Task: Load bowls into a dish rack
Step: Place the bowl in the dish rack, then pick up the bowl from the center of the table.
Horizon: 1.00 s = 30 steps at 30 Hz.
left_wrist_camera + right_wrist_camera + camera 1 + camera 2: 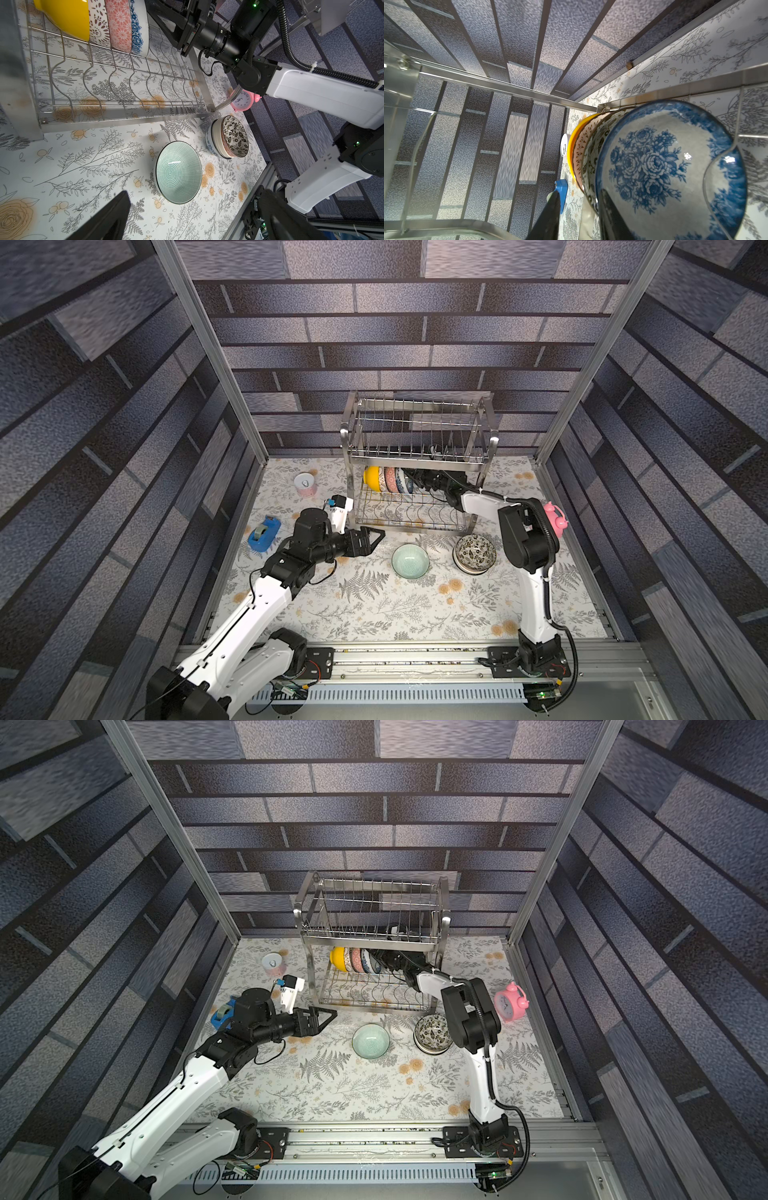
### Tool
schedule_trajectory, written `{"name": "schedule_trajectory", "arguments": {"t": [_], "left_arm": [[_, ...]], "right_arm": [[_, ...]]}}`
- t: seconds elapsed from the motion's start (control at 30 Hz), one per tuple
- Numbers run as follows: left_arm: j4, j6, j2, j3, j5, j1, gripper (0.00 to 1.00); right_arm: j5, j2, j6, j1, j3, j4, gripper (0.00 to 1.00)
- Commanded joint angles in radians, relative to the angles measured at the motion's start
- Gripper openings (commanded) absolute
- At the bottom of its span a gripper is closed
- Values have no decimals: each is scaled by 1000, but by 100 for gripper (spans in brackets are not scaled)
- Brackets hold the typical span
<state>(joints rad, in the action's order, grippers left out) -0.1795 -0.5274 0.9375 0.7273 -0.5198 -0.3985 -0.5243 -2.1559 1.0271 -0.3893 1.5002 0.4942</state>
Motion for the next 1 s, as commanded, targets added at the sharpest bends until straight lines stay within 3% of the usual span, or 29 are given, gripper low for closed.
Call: {"name": "schedule_trajectory", "arguments": {"t": [0.0,0.53,0.97], "left_arm": [[-18,32,8,38,-5,2,100],[-4,39,38,49,-2,14,100],[8,48,53,37,-2,19,100]], "right_arm": [[7,75,-20,12,-42,11,39],[62,338,-172,-24,-269,-165,74],[44,431,-231,-79,-410,-195,82]]}}
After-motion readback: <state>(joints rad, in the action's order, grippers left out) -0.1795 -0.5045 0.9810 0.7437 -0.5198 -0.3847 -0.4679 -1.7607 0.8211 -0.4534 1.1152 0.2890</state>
